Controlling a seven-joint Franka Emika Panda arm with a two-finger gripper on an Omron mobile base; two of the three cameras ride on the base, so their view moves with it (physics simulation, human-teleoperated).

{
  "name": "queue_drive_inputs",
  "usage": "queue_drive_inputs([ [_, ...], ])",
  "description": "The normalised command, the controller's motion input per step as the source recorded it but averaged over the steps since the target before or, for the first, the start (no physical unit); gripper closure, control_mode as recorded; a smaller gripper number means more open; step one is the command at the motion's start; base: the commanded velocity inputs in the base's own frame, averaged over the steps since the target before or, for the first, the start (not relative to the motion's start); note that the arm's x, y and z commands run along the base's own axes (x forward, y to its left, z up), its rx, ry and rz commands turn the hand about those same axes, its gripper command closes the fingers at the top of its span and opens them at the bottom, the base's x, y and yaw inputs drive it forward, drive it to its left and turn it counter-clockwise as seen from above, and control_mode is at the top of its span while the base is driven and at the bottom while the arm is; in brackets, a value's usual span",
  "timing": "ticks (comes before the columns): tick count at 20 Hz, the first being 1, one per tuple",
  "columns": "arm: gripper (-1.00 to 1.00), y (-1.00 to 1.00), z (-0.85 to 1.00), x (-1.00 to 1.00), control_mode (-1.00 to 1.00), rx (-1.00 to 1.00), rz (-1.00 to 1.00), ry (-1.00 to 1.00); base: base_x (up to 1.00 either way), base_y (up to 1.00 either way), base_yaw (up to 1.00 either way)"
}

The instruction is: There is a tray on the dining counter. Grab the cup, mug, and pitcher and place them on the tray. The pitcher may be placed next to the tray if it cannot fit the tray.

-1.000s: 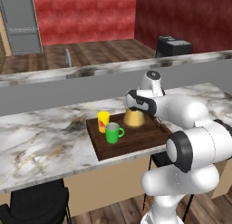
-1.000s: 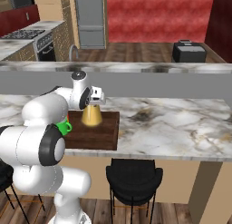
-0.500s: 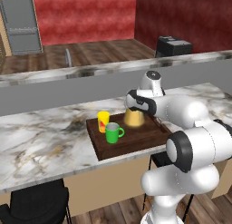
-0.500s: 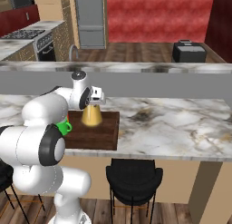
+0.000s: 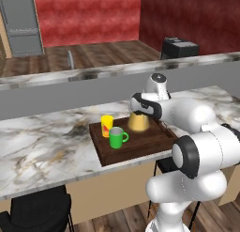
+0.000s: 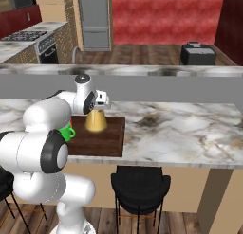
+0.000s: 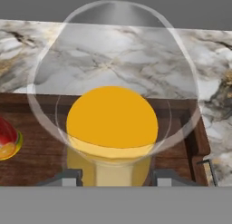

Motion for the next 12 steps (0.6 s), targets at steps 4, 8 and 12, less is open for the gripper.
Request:
queue_drive_inputs([
  [4, -1.0, 0.0, 0.0, 0.0, -1.0, 0.0, 0.0, 0.0, 0.0, 0.0, 0.0],
  [8, -1.0, 0.0, 0.0, 0.0, -1.0, 0.0, 0.0, 0.0, 0.0, 0.0, 0.0],
  [12, -1.0, 0.0, 0.0, 0.0, -1.0, 0.0, 0.0, 0.0, 0.0, 0.0, 0.0],
])
